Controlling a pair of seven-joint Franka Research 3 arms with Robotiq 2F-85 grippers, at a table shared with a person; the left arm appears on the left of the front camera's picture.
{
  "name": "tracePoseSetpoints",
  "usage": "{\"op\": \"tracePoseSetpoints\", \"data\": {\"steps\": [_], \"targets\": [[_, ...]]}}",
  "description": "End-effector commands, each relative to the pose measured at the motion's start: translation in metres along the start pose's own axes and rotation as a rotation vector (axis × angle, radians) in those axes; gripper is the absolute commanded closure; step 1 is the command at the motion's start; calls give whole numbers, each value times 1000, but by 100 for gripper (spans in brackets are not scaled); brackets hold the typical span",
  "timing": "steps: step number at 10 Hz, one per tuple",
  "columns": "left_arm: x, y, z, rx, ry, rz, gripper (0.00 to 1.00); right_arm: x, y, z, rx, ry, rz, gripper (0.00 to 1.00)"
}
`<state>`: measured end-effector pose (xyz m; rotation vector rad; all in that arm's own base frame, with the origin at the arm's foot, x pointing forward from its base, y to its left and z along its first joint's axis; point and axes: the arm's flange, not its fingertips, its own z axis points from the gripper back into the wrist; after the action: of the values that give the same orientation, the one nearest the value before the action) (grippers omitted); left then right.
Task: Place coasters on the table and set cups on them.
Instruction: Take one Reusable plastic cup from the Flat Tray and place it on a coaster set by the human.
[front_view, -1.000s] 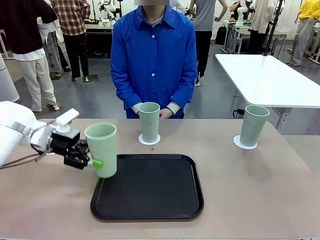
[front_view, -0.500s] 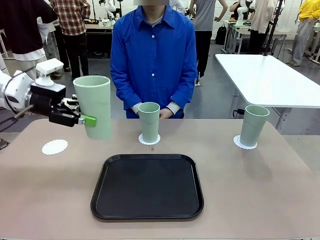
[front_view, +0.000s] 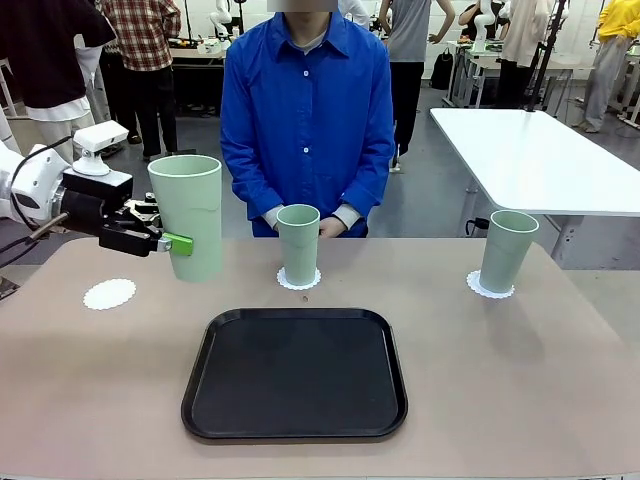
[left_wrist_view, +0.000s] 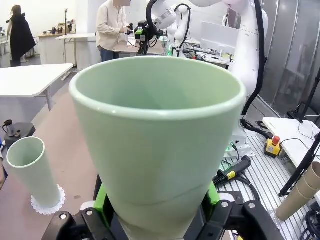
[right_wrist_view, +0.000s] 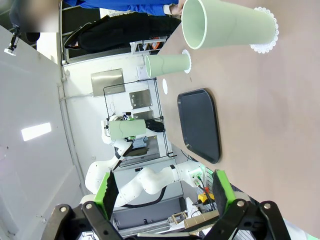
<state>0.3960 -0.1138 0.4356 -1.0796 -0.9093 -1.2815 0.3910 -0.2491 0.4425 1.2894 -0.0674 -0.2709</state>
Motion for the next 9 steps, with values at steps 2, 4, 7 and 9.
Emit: {"op": "tracePoseSetpoints", "data": {"steps": [2, 4, 7, 9], "targets": [[-28, 34, 59, 141, 3, -13, 16, -3, 1, -1, 5, -1, 2, 0], [-52, 51, 115, 244, 18, 38, 16, -3, 1, -1, 5, -1, 2, 0], [-81, 67, 192, 389, 37, 72, 16, -3, 1, -1, 5, -1, 2, 0], [-91, 76, 218, 430, 34, 91, 16, -3, 1, -1, 5, -1, 2, 0]]}}
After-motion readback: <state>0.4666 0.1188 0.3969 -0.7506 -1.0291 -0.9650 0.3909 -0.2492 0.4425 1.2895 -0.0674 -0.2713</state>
